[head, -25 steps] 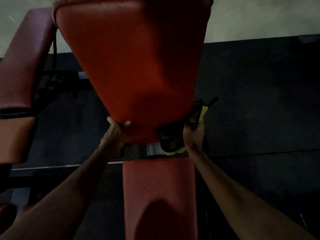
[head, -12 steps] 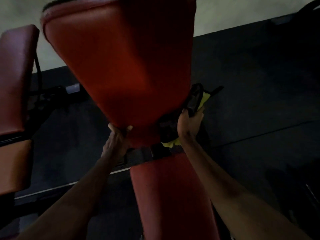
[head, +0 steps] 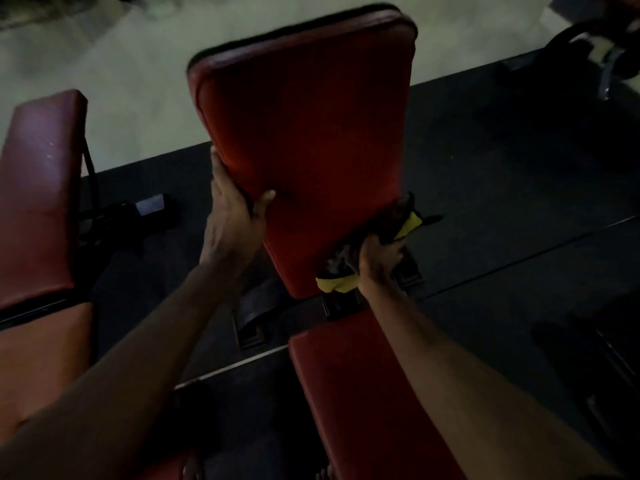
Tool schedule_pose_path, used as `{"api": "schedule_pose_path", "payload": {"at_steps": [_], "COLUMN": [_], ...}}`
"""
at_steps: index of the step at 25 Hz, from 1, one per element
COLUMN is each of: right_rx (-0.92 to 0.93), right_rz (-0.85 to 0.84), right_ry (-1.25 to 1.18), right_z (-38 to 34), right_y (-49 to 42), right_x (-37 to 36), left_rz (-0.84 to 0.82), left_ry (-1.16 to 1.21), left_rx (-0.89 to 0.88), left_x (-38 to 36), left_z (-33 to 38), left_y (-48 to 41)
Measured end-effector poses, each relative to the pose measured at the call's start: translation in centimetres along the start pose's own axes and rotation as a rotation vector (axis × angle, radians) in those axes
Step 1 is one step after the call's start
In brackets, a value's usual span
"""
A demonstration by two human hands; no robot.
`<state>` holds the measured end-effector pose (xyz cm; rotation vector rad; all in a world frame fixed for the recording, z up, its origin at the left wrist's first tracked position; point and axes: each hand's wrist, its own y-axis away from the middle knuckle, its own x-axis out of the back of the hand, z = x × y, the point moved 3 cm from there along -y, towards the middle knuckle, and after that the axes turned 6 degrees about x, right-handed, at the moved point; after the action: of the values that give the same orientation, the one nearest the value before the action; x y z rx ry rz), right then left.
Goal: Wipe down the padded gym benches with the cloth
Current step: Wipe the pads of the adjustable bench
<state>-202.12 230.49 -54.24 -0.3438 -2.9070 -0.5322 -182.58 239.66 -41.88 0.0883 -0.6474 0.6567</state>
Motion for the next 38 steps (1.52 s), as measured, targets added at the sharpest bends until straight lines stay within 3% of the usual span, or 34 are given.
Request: {"api": "schedule_pose_path", "payload": {"at_steps": [2, 5, 8, 14, 20, 23, 27, 29, 31, 34, 36, 38], "right_rx": [0.030, 0.172, 0.351, 0.296, 0.704, 0.739, 0.486, 0.592, 0.816, 1.054, 1.014, 0.843], "right_rz": [-0.004, -0.163, -0.171, -0.107, -0.245, -0.155, -0.011, -0.009, -0.026, -0.078, 0.006, 0.102], "right_ry": [-0.046, 0.024, 0.083, 0.078, 0.114, 0.174, 0.161, 0.193, 0.206, 0.384, 0.433, 0.369], "right_z": [-1.7, -5.7, -7.7, -8.9, -18.3, -17.8, -19.5, -21.4, -22.9, -23.7, -24.9, -26.2], "right_y": [0.4, 2.4, 3.3, 3.4, 6.8, 5.3, 1.1, 2.4, 5.0, 7.1, 5.7, 4.0], "right_x": [-0.3, -1.3, -1.6, -0.3, -2.4, -0.6, 1.7, 0.9, -0.2, -1.9, -2.2, -2.0], "left_rz": [-0.118, -0.107, -0.129, 0.037, -0.011, -0.040, -0.086, -0.098, -0.146, -0.224, -0.261, -0.300], "left_ry": [0.007, 0.005, 0.008, -0.041, -0.252, -0.203, -0.213, -0.221, -0.251, -0.346, -0.366, -0.383], "left_rx": [0.051, 0.114, 0.135, -0.161, -0.054, -0.041, -0.078, -0.071, -0.061, -0.067, -0.050, -0.029], "left_x": [0.0, 0.0, 0.6, 5.2, 6.2, 6.9, 6.7, 6.7, 6.8, 7.0, 7.2, 7.3], "left_z": [-0.3, 0.7, 1.3, 5.6, 7.4, 7.7, 7.8, 7.8, 7.8, 7.5, 7.4, 7.4], "left_y": [-0.5, -0.5, -0.4, -4.0, -4.5, -4.6, -4.8, -5.2, -5.6, -6.2, -6.5, -6.7]}}
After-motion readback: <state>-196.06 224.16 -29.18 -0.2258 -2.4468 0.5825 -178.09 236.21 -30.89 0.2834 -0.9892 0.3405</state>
